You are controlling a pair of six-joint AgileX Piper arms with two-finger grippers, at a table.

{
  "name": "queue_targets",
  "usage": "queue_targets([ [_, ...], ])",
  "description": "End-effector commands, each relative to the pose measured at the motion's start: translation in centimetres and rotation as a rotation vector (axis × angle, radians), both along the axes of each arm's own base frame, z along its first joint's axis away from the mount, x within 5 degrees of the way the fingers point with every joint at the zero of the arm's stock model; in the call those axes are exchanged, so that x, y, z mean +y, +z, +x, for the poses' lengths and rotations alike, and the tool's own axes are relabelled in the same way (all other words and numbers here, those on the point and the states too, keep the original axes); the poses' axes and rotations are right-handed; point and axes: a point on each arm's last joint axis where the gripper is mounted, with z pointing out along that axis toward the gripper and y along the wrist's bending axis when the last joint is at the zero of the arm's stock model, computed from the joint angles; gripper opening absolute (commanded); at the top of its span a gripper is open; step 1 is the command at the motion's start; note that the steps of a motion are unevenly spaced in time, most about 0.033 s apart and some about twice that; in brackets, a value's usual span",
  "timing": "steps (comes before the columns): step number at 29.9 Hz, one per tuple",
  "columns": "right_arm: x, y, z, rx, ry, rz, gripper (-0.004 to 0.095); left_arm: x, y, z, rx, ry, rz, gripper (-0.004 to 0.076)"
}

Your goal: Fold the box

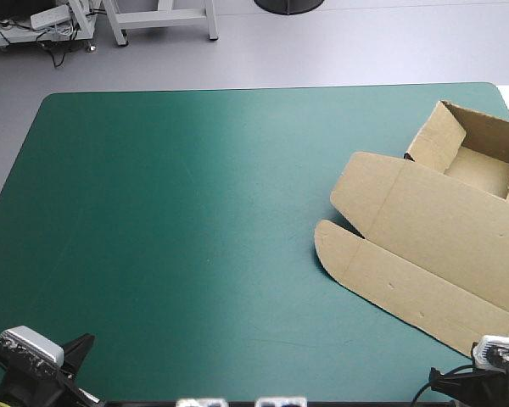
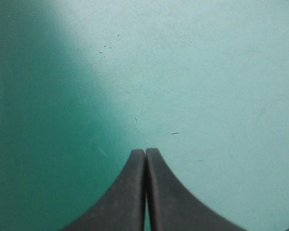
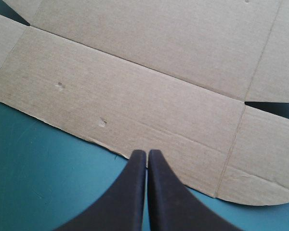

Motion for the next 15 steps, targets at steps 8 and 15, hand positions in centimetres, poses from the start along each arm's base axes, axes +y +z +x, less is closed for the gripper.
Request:
queue_targets([
  [8,0.13,1.15,0.38,-0.078,0.013,0.009,0.0000,-0.09,1.03,0.24,-0.057,0.000,-0.029,-0.0010],
  [15,0.13,1.19,0.34,-0.088,0.017,0.007,0.0000,-0.09,1.03,0.24,-0.057,0.000,-0.029,-0.0010],
])
